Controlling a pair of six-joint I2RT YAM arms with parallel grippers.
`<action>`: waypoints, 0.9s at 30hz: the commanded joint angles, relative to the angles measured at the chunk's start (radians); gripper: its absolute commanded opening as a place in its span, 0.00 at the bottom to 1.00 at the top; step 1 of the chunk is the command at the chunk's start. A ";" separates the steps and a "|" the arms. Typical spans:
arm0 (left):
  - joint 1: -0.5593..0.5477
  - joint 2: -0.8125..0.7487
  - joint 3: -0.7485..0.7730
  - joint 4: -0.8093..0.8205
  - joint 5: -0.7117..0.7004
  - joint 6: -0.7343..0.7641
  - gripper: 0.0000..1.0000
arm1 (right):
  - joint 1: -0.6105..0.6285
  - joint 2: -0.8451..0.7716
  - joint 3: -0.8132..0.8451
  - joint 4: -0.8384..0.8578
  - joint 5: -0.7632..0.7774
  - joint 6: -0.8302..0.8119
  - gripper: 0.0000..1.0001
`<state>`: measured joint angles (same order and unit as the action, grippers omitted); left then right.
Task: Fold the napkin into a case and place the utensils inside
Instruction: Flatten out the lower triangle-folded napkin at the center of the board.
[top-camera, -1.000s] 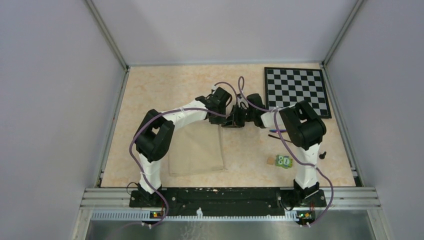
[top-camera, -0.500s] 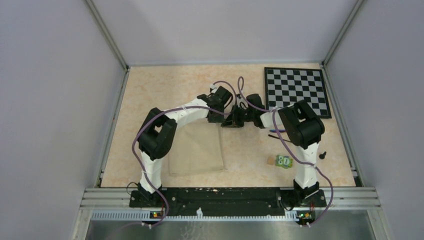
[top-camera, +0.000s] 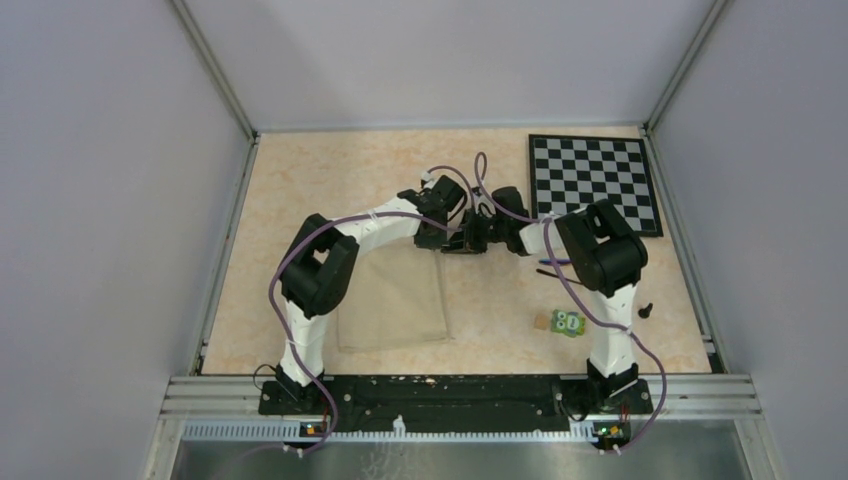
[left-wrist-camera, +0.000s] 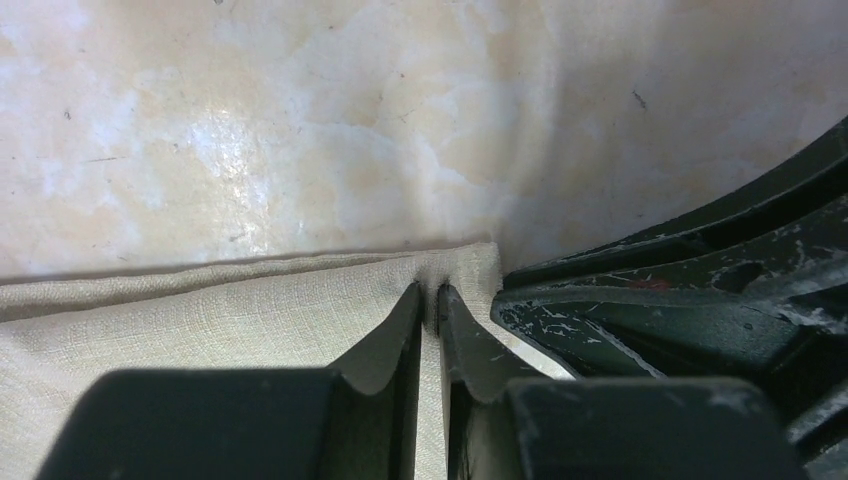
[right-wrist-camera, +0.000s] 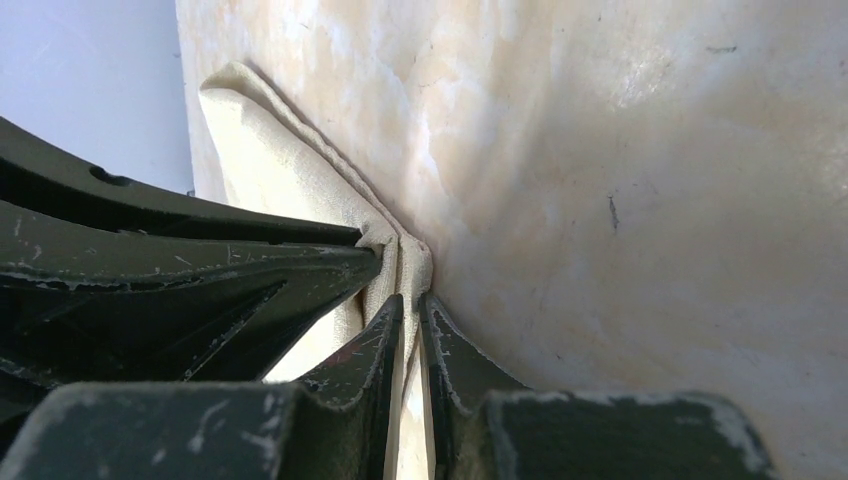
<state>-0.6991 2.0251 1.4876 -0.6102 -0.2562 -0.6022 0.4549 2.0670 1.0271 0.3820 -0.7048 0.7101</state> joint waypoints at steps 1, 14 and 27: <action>-0.004 0.004 0.038 0.015 -0.006 0.012 0.12 | 0.000 0.043 0.026 -0.004 0.044 -0.027 0.10; -0.037 -0.046 0.040 0.062 0.002 0.024 0.00 | 0.002 0.056 0.030 0.018 0.029 -0.018 0.00; -0.027 -0.092 0.090 -0.036 0.034 0.030 0.45 | -0.012 -0.039 0.008 -0.133 0.077 -0.058 0.18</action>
<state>-0.7326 2.0239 1.5501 -0.6071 -0.2508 -0.5758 0.4545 2.0838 1.0378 0.3931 -0.7097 0.7105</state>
